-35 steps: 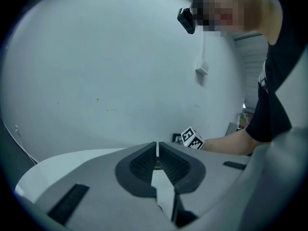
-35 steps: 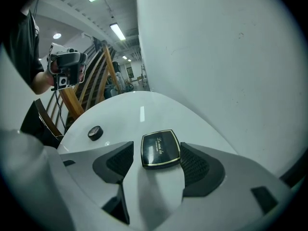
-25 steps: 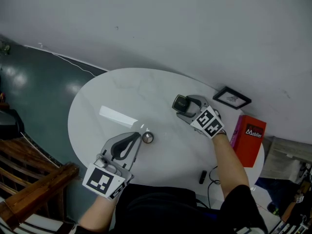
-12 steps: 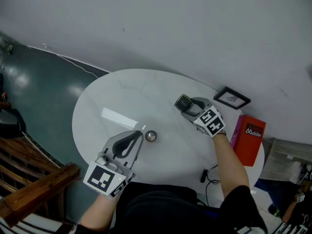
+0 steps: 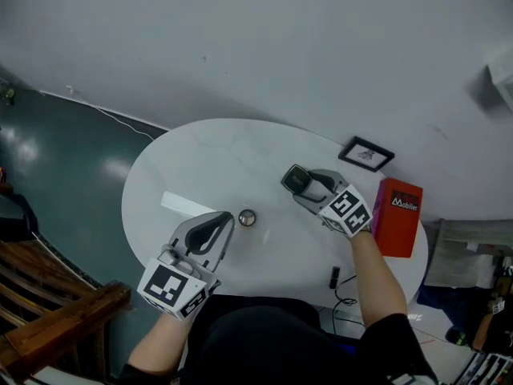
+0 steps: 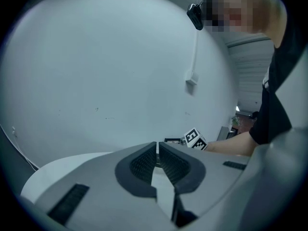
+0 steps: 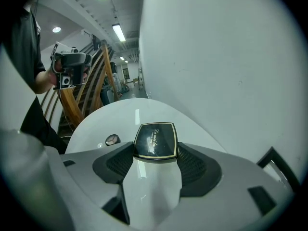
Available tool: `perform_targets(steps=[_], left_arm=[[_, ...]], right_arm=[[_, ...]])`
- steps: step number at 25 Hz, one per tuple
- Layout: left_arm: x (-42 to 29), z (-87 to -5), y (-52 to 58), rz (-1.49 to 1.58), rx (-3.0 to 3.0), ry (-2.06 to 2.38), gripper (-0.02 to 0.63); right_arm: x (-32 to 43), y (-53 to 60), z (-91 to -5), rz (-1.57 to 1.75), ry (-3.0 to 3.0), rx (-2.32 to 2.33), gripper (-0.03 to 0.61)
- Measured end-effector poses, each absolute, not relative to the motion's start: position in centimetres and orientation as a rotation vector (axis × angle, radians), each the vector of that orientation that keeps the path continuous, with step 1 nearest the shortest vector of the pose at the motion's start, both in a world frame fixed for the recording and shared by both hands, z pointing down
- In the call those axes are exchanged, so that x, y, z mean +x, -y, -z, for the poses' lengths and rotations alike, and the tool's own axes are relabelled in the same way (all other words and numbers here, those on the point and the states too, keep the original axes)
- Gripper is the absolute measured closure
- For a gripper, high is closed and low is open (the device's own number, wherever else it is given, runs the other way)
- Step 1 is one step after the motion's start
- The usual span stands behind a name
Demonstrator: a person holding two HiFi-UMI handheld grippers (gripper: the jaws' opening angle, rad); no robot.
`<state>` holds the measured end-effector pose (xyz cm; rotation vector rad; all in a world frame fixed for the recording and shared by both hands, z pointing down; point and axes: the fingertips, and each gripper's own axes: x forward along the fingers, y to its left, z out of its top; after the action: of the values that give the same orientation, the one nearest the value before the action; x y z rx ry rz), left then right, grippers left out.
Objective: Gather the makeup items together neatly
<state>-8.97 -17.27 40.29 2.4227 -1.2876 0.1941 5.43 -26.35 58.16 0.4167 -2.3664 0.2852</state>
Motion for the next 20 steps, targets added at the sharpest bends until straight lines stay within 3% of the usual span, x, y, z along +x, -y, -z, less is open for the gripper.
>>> perform_targets(steps=[20], left_arm=[[-8.9, -42.0, 13.6, -0.252, 2.430, 1.208, 0.588]], right_arm=[[3.7, 14.2, -59.8, -0.230, 2.336, 0.169, 0.296]])
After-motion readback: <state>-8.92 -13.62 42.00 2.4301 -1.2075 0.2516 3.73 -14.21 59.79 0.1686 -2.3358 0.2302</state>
